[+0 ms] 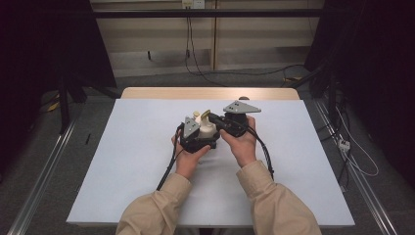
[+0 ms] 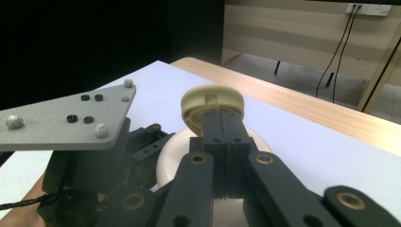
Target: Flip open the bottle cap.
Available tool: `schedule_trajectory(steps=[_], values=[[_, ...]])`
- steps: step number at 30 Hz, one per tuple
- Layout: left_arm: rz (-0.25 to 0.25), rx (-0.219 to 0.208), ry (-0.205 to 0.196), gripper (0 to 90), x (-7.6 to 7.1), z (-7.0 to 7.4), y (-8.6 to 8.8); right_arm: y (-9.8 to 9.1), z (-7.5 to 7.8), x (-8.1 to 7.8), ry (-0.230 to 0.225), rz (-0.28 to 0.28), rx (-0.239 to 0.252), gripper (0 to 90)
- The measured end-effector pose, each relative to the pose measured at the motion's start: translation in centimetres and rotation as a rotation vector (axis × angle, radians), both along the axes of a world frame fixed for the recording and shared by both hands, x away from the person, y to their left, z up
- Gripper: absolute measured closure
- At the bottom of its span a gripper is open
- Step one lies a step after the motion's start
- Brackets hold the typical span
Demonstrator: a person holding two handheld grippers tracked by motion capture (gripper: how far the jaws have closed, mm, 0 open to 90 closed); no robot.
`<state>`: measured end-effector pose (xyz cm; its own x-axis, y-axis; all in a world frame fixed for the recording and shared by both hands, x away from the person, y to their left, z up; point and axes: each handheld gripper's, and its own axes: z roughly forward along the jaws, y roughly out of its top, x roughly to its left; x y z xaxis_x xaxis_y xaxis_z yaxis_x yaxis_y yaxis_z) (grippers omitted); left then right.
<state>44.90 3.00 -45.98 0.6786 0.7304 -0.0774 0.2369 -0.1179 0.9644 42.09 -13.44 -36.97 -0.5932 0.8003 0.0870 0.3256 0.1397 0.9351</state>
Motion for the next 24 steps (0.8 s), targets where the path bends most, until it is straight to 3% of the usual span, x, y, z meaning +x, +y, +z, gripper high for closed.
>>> schedule_trajectory(steps=[24], values=[[0.000, 0.001, 0.001, 6.8, -0.03, 0.04, -0.01, 0.69, 0.17, 0.70, -0.012, 0.009, -0.012, 90.0]])
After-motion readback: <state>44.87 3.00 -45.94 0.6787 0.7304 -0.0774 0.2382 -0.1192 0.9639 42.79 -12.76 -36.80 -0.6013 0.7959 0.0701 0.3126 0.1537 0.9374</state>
